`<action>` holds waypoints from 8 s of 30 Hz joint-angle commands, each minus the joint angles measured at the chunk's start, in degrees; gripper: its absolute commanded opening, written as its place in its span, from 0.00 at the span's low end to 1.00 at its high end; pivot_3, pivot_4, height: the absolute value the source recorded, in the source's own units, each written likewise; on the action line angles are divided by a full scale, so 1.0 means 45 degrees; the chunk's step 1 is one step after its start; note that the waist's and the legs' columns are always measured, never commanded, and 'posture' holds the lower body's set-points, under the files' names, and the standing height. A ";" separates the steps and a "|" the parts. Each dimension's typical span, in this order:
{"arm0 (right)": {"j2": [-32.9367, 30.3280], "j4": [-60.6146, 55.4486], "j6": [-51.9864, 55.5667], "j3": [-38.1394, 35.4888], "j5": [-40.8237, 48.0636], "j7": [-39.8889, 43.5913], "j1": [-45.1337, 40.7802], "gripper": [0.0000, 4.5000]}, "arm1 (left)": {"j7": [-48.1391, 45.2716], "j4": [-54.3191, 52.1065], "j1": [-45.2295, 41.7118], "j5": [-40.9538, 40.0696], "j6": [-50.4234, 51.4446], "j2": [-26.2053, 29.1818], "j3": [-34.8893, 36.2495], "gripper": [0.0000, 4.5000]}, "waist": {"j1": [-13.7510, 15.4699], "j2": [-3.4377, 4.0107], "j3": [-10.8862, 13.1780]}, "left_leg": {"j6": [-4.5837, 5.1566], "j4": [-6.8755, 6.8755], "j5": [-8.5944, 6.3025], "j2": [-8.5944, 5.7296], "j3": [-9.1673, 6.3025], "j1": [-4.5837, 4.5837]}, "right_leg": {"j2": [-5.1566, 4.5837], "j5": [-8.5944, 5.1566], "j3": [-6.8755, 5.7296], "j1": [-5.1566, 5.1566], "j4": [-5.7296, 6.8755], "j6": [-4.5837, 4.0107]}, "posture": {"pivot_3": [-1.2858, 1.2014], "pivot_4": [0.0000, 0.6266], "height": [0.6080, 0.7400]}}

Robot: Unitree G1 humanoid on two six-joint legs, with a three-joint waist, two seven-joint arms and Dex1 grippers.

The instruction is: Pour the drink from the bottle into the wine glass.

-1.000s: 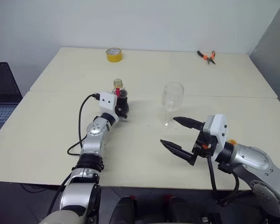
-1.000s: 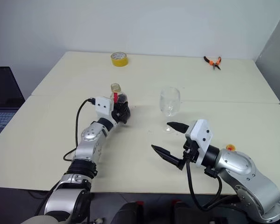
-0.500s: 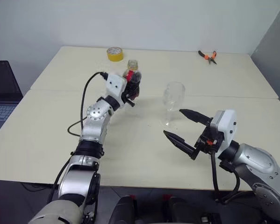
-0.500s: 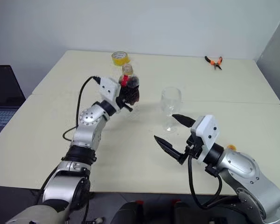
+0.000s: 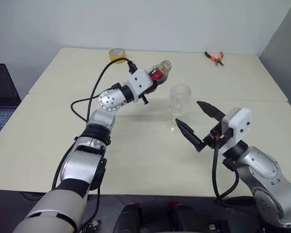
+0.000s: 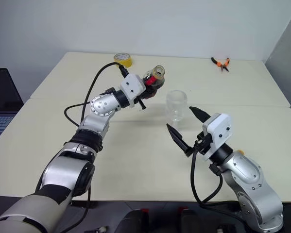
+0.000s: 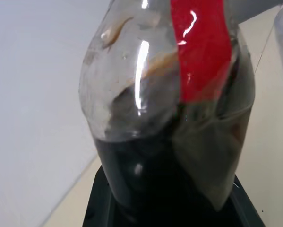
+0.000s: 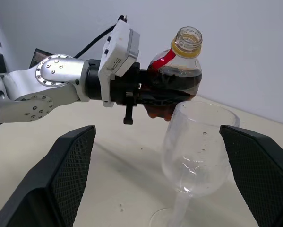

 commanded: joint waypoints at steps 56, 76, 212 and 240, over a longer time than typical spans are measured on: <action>0.1293 0.0910 0.0067 0.0395 -0.1866 -0.1022 -0.1120 1.00 | 0.9436 0.2641 -0.3646 0.7884 -0.3662 0.2013 -0.4554 0.17 | 0.0002 -0.0002 0.0000 | -0.0056 0.0039 0.0049 -0.0010 0.0053 -0.0116 | -0.0013 0.0000 0.0000 -0.0191 0.0159 -0.0003 | 0.52 0.24 1.00; 0.1187 0.0896 0.0166 0.0622 -0.2031 -0.0652 -0.0816 1.00 | 0.9817 0.2787 -0.4015 0.8190 -0.3605 0.2218 -0.4927 0.16 | 0.0001 -0.0002 0.0000 | -0.0058 0.0049 0.0050 -0.0011 0.0061 -0.0115 | -0.0014 -0.0001 0.0001 -0.0196 0.0175 -0.0003 | 0.52 0.24 1.00; -0.0224 0.0704 0.1771 0.1761 -0.0236 0.2143 -0.2000 1.00 | 0.6677 -0.5353 0.6853 -0.3467 0.4102 -0.1680 0.4039 0.99 | 0.0018 -0.0035 -0.0046 | -0.0009 0.0186 0.0020 -0.0003 0.0007 -0.0138 | -0.0022 0.0001 0.0011 -0.0164 0.0226 -0.0004 | 0.52 0.24 1.00; 0.3698 0.7289 -0.7435 -0.0929 -0.3778 -0.1783 0.1694 1.00 | 0.5727 -1.4193 1.2934 -0.3009 0.8890 -0.1626 0.3043 0.99 | 0.0028 0.0015 -0.0129 | -0.0008 0.0162 0.0010 0.0008 0.0002 -0.0093 | -0.0012 0.0000 0.0021 -0.0115 0.0205 -0.0006 | 0.52 0.24 1.00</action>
